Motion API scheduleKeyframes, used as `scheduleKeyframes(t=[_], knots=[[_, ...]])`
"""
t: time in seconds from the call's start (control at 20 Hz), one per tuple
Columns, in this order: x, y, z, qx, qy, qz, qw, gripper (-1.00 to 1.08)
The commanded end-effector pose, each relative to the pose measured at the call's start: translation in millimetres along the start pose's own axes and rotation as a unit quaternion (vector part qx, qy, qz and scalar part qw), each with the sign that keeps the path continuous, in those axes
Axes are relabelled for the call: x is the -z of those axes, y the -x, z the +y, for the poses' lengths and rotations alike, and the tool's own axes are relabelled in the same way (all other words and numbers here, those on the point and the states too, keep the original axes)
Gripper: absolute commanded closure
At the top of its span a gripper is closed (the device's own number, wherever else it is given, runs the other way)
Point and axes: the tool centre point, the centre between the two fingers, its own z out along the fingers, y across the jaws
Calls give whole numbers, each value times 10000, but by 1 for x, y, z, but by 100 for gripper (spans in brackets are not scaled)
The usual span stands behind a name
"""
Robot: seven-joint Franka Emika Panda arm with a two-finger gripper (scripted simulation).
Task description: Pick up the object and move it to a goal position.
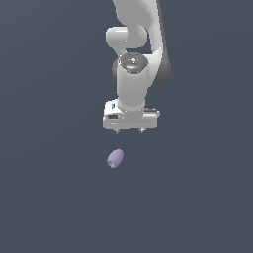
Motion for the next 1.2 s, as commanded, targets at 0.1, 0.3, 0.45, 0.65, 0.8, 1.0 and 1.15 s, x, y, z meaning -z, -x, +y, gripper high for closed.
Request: scheduleKeyframes(t=[0.1,0.3,0.45,0.65,0.8,1.0,1.15], knots=[[0,0,0,5,-5,4,10000,-92],[3,0,1,42,-38,31,10000,-92],[5,0,1,69,-59,48,9999,-92],[5,0,1,63,-58,47,10000,-92],[3,-2,3,-23,-63,47,10000,-92],[-3,-5,6,-250,-74,45,9996,-92],[-9,-9,10,-503,-85,42,9987,-92]])
